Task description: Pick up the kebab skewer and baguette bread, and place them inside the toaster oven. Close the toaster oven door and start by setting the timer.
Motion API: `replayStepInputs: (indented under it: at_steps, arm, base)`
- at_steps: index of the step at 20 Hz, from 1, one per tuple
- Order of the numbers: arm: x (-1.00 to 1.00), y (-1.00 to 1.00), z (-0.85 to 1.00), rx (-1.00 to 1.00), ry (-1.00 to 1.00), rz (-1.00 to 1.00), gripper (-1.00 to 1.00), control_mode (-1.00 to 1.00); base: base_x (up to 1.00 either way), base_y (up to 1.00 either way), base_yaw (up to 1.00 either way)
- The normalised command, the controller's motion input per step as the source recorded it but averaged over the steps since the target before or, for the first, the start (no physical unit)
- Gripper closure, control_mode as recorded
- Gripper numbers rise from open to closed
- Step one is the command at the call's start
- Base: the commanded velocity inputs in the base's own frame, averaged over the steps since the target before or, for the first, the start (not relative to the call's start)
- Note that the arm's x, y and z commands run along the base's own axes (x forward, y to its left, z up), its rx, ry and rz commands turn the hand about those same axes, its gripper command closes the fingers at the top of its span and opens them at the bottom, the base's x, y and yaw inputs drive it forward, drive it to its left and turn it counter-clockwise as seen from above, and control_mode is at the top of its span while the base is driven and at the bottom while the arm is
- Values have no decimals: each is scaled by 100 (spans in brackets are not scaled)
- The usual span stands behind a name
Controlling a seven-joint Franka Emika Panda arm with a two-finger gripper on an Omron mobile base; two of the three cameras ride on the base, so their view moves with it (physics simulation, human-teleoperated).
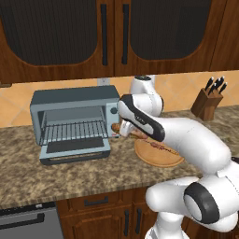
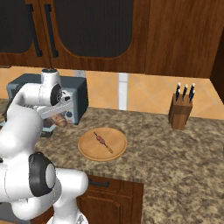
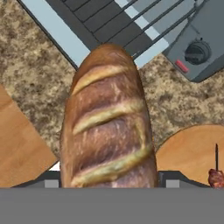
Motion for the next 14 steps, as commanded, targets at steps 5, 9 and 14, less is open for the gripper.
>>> replayStepInputs:
  at_steps: [5,9,14]
  arm:
    - [0,100,26,-13,-2,34,100,-100]
    - [0,98,13,-17,-15,30,100,-100]
    - [0,62,0,-12,-26,39,100,-100]
  base:
    - [0,0,0]
    - [0,0,0]
    - [0,0,0]
